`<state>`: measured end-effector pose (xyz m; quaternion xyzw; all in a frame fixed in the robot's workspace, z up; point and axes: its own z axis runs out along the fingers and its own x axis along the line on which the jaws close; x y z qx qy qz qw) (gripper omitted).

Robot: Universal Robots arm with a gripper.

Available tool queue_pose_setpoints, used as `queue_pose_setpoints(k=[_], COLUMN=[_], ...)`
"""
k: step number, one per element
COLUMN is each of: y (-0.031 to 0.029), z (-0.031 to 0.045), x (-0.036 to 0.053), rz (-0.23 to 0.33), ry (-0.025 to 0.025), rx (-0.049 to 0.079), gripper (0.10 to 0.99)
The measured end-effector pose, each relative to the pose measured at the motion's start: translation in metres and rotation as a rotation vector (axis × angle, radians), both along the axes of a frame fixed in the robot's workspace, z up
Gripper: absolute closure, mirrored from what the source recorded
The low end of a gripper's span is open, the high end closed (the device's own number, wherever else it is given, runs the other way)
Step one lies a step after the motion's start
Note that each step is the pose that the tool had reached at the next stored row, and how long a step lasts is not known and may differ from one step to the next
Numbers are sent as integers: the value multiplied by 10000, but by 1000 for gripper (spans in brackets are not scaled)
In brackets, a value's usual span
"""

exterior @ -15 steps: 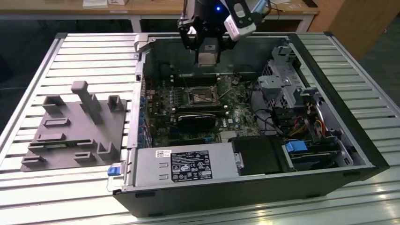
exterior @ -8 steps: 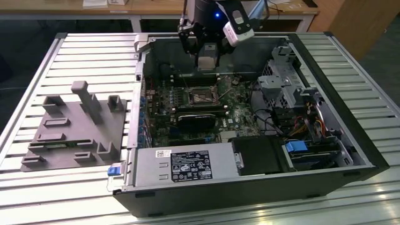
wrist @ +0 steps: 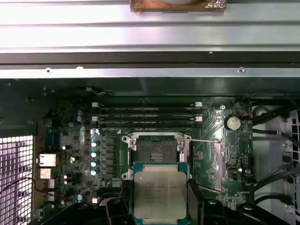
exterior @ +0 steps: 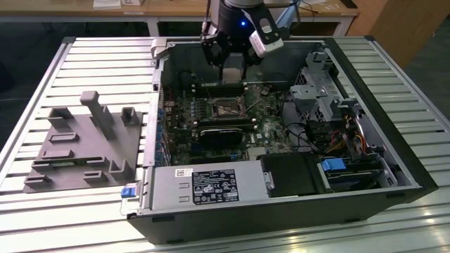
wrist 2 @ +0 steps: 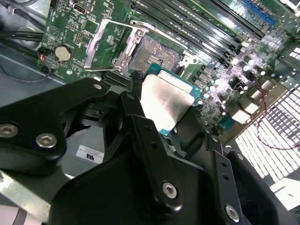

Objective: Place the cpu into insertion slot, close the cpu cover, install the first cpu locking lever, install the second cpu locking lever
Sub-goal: 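Place the cpu into insertion slot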

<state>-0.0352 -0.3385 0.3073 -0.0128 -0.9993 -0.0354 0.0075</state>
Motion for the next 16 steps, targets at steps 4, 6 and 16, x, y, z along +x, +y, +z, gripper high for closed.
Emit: queue_pose_setpoints(k=[4,6,16], y=[30,40,59], z=[-72,-105,-214], x=[0,0,1], rz=[0,0,-120], ry=[-3,-3,-7], rx=[-76,-109,-416], gripper=[545,545,545])
